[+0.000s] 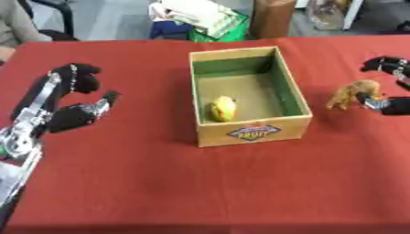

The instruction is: Pick up objects on the table and place them in the box.

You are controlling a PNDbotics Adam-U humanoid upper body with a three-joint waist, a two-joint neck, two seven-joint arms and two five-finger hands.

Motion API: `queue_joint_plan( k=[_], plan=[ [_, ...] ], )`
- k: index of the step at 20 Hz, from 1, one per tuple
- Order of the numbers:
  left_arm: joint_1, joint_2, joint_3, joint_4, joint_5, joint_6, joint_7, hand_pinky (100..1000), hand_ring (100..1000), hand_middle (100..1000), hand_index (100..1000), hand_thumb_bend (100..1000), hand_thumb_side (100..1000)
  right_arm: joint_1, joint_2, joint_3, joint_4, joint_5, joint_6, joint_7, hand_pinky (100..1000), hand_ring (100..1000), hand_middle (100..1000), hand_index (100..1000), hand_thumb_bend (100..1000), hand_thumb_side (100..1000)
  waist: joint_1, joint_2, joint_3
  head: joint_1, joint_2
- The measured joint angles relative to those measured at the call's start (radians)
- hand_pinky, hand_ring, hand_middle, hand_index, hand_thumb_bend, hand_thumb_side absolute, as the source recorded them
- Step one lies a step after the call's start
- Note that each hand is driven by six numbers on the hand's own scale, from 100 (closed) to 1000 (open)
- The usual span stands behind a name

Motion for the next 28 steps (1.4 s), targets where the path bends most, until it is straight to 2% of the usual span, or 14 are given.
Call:
queue_joint_plan(
  k=[12, 16, 17, 19, 21, 24, 25, 26, 28],
  plan=[
    [-0.003, -0.003, 0.0, 0.0, -0.002, 0.002, -0.003, 720, 645, 557, 761, 387, 242, -0.019, 0.005, -0.007, 0.09, 0.114, -0.015, -0.026, 800, 880, 870, 888, 286, 681, -0.004, 0.008, 0.014, -0.006, 0.0],
    [-0.004, -0.003, -0.001, 0.0, -0.002, 0.0, -0.005, 720, 645, 557, 761, 382, 241, -0.024, 0.011, -0.007, 0.102, 0.147, -0.014, -0.045, 787, 865, 864, 886, 263, 673, -0.006, 0.009, 0.016, -0.007, 0.0],
    [-0.004, -0.003, -0.001, 0.0, -0.002, -0.001, -0.006, 721, 645, 558, 761, 380, 241, -0.025, 0.014, -0.007, 0.105, 0.152, -0.013, -0.049, 775, 854, 854, 880, 233, 661, -0.006, 0.009, 0.016, -0.007, 0.0],
    [-0.004, -0.004, -0.001, 0.0, -0.002, -0.002, -0.007, 721, 645, 558, 762, 377, 241, -0.026, 0.019, -0.008, 0.11, 0.161, -0.01, -0.055, 728, 813, 829, 870, 188, 643, -0.007, 0.009, 0.017, -0.009, 0.0],
    [-0.004, -0.004, -0.003, 0.0, -0.002, -0.002, -0.008, 721, 645, 558, 762, 375, 241, -0.028, 0.022, -0.012, 0.111, 0.168, -0.006, -0.059, 610, 731, 766, 823, 100, 588, -0.007, 0.009, 0.018, -0.009, 0.0],
    [-0.004, -0.004, -0.005, 0.0, -0.002, -0.002, -0.008, 723, 645, 558, 762, 372, 241, -0.029, 0.025, -0.012, 0.116, 0.176, -0.001, -0.063, 424, 581, 631, 717, 100, 527, -0.007, 0.009, 0.019, -0.009, 0.0],
    [-0.004, -0.004, -0.005, 0.0, -0.002, -0.002, -0.008, 723, 645, 558, 762, 370, 241, -0.029, 0.025, -0.012, 0.116, 0.176, 0.001, -0.064, 375, 544, 586, 680, 100, 515, -0.007, 0.009, 0.019, -0.009, 0.0],
    [-0.004, -0.004, -0.005, 0.0, -0.002, -0.002, -0.008, 723, 645, 558, 762, 370, 241, -0.029, 0.025, -0.013, 0.116, 0.176, 0.002, -0.064, 363, 535, 575, 669, 100, 512, -0.008, 0.009, 0.019, -0.009, 0.0],
    [-0.004, -0.004, -0.006, 0.0, -0.002, -0.003, -0.008, 722, 645, 558, 762, 365, 241, -0.027, 0.027, -0.013, 0.116, 0.176, 0.004, -0.066, 216, 432, 439, 525, 100, 476, -0.008, 0.009, 0.019, -0.009, 0.0]
  ],
)
